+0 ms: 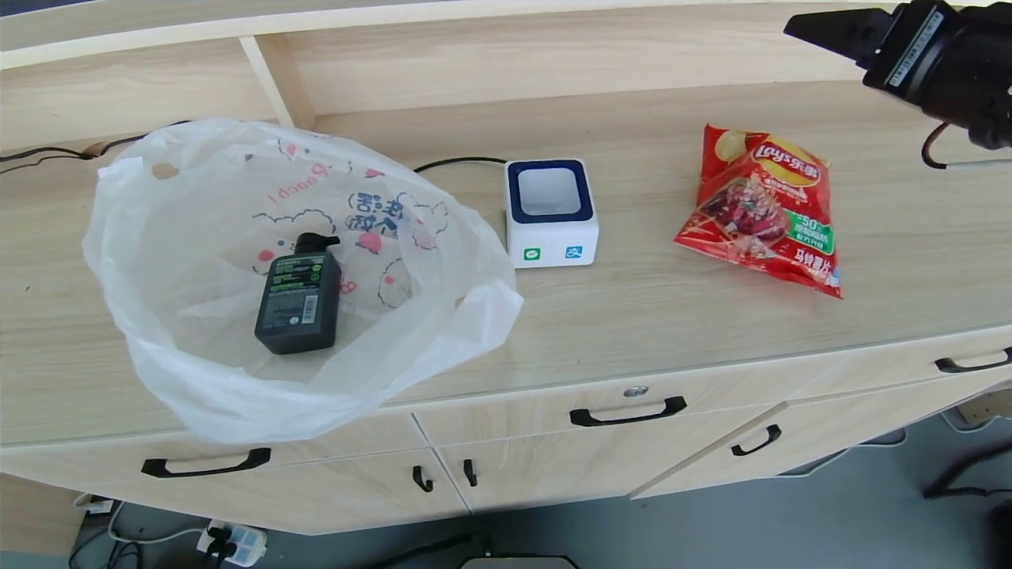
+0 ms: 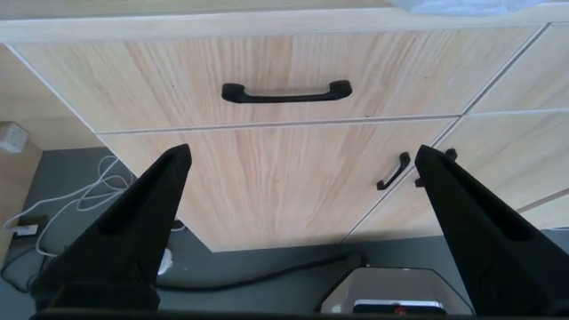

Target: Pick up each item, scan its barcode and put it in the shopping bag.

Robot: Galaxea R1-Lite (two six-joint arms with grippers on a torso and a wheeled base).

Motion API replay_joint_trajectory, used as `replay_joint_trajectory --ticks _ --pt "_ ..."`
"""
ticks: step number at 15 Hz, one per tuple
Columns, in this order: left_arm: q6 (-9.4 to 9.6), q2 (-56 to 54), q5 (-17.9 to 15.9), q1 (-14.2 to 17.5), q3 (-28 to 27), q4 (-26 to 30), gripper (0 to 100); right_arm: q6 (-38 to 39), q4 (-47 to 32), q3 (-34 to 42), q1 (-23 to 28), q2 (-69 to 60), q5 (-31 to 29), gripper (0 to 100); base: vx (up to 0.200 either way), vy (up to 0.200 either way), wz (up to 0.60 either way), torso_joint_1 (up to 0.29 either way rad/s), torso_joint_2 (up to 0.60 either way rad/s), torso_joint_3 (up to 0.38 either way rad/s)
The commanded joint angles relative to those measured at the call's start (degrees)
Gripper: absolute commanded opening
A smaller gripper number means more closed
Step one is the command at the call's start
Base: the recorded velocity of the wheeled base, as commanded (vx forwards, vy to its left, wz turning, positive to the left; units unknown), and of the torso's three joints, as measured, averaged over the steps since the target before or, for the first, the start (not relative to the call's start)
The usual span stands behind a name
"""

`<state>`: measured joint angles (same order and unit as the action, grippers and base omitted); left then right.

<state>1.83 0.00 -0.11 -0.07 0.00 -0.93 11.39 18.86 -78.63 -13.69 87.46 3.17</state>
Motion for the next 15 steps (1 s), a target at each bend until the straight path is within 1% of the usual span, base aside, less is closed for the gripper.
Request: replay_joint_trajectory --ticks 1,2,3,4,5,7,9,15 --pt "0.02 0.1 -0.1 0.0 0.0 0.0 100 1.4 -20.1 -23.5 3.5 12.1 -4.6 100 0.0 0.0 0.0 0.0 0.0 0.0" --pt "0.02 0.1 -0.1 0.0 0.0 0.0 100 1.4 -27.8 -30.7 3.5 14.8 -7.9 100 0.0 0.0 0.0 0.0 0.0 0.0" --pt "0.02 0.1 -0.1 0.0 0.0 -0.1 100 1.6 -36.3 -36.0 3.4 16.3 -11.1 100 0.0 0.0 0.0 0.0 0.0 0.0" --pt "0.02 0.0 0.0 0.0 0.0 0.0 100 1.6 -42.1 -36.0 3.7 17.1 -12.7 100 0.0 0.0 0.0 0.0 0.0 0.0" --pt "0.02 0.0 -0.1 0.0 0.0 0.0 100 1.1 -46.3 -36.0 3.9 17.2 -13.1 100 0.0 0.0 0.0 0.0 0.0 0.0" --pt "0.02 0.1 -0.1 0.0 0.0 0.0 100 0.7 -52.1 -36.0 3.9 17.1 -13.2 100 0.0 0.0 0.0 0.0 0.0 0.0" --pt "0.02 0.1 0.0 0.0 0.0 0.0 100 -0.4 -52.8 -36.0 4.1 18.2 -13.2 100 0.0 0.0 0.0 0.0 0.0 0.0" --pt "0.11 0.0 -0.1 0.0 0.0 0.0 100 -0.4 -52.7 -36.0 4.1 19.9 -13.0 100 0.0 0.0 0.0 0.0 0.0 0.0"
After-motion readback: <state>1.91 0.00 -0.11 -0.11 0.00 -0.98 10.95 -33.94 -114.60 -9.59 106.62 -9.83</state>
